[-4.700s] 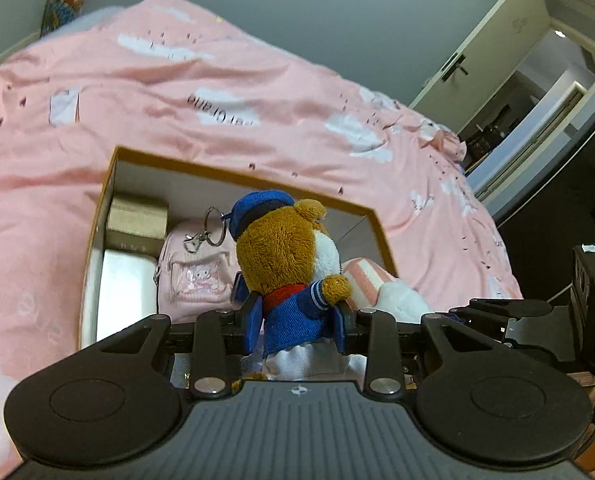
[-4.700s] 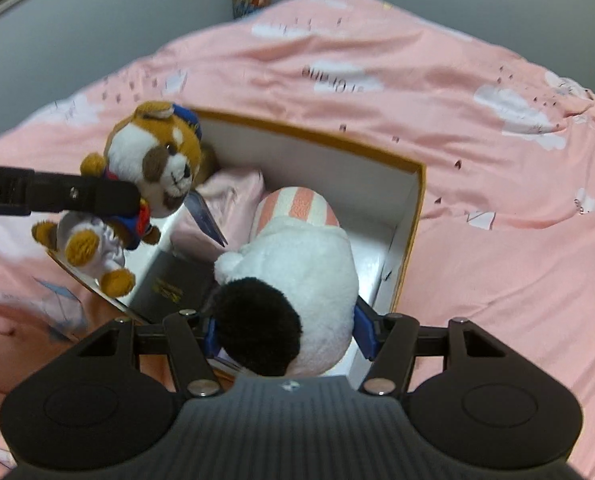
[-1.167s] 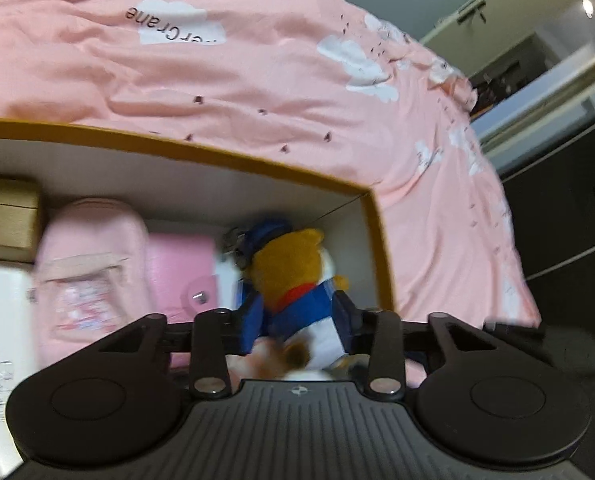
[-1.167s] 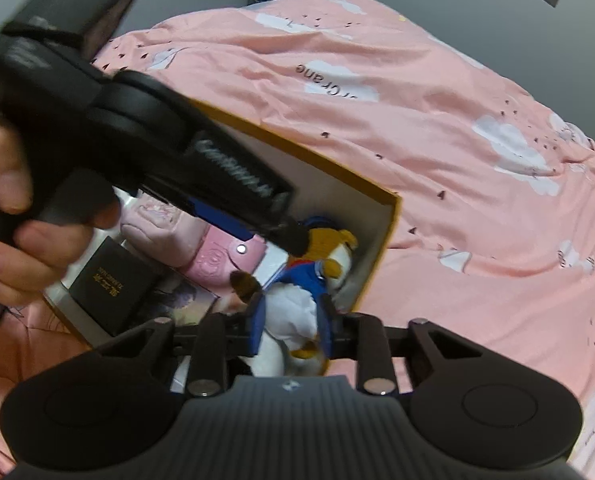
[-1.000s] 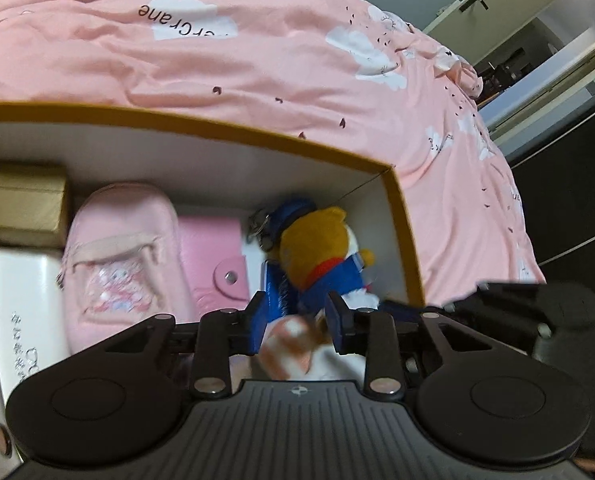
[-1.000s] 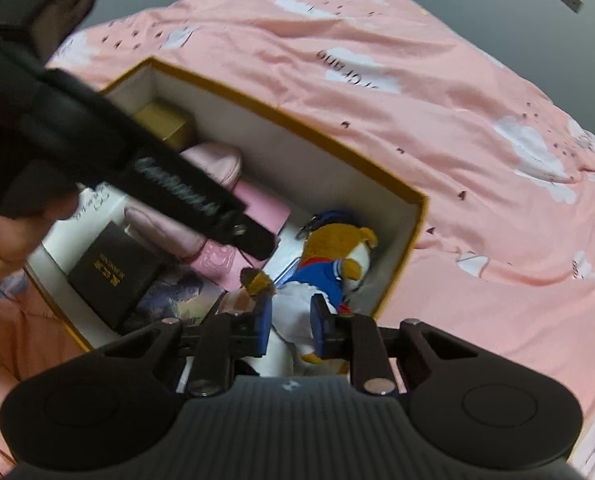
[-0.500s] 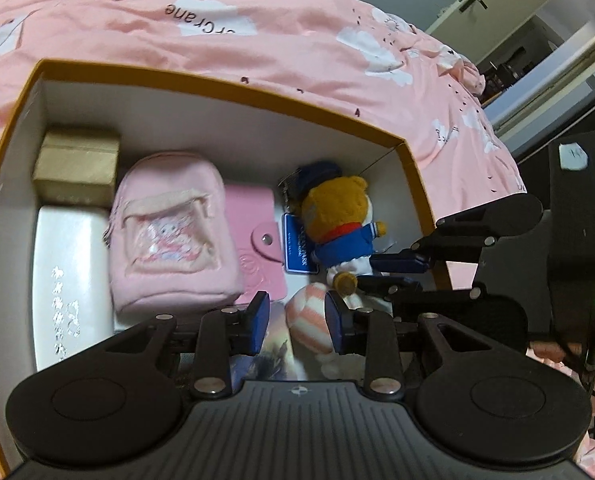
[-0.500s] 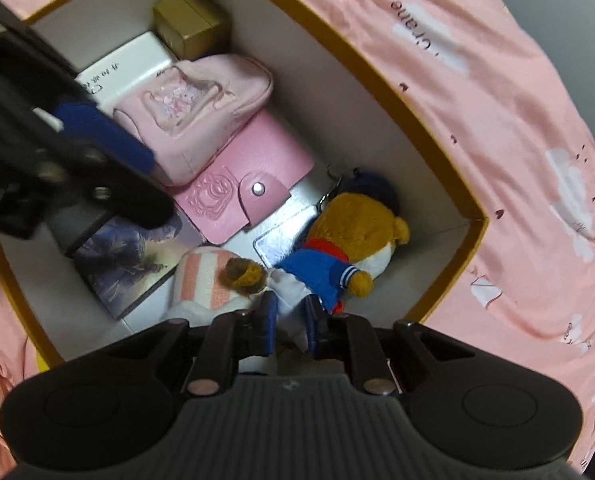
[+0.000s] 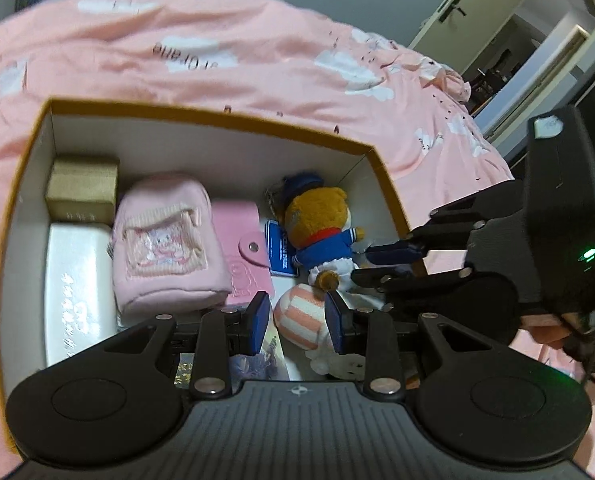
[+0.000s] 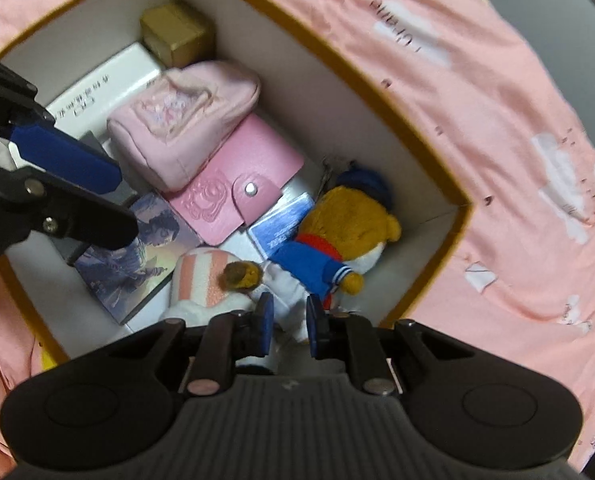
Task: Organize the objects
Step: 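Withdraw both tools from the shoebox toward the yellow tape measure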
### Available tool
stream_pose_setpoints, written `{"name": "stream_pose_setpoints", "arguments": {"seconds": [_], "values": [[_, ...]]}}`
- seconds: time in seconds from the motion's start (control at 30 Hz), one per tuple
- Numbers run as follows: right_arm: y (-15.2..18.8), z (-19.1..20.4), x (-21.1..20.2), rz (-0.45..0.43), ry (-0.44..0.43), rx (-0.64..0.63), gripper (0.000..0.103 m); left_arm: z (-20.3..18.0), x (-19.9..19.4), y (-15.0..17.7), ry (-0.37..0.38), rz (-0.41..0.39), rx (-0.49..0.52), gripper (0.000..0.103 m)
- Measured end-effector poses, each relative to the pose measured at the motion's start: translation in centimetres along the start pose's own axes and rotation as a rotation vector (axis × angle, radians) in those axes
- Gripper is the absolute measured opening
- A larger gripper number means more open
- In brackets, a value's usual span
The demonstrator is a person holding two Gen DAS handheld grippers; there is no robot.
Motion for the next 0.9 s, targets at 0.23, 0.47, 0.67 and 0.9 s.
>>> {"name": "stream_pose_setpoints", "arguments": {"seconds": [0.23,0.47,0.67,0.9], "values": [[0.9,1.8,-5.0,-0.178,-0.034,0.115,0.017,-1.2,-3.6,0.7,-0.004,-0.097,0.071,0.036],[2.9,6.5,-8.7,-0.363,-0.070,0.201,0.019,-1.8,-6.7,2.7,0.015,-0.127,0.170,0.036],[5.4,9.3,-9.6,-0.492,-0.092,0.325,0.026,-1.2,-7.9,5.4,0.032,-0.105,0.211,0.036],[8.1,11.8,-6.1,-0.468,-0.146,0.461,0.028,0.8,-6.6,8.9,0.018,-0.006,0.185,0.036]]}}
Point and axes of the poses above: each gripper's, at about its wrist camera, not at the fingertips, and x roughly the way its jaws point, z to its left, y to its underside, the point moved 6 cm from there along x, roughly the way its jaws point, and after that the axes turned 15 degrees about -y, right-handed, at the moved point
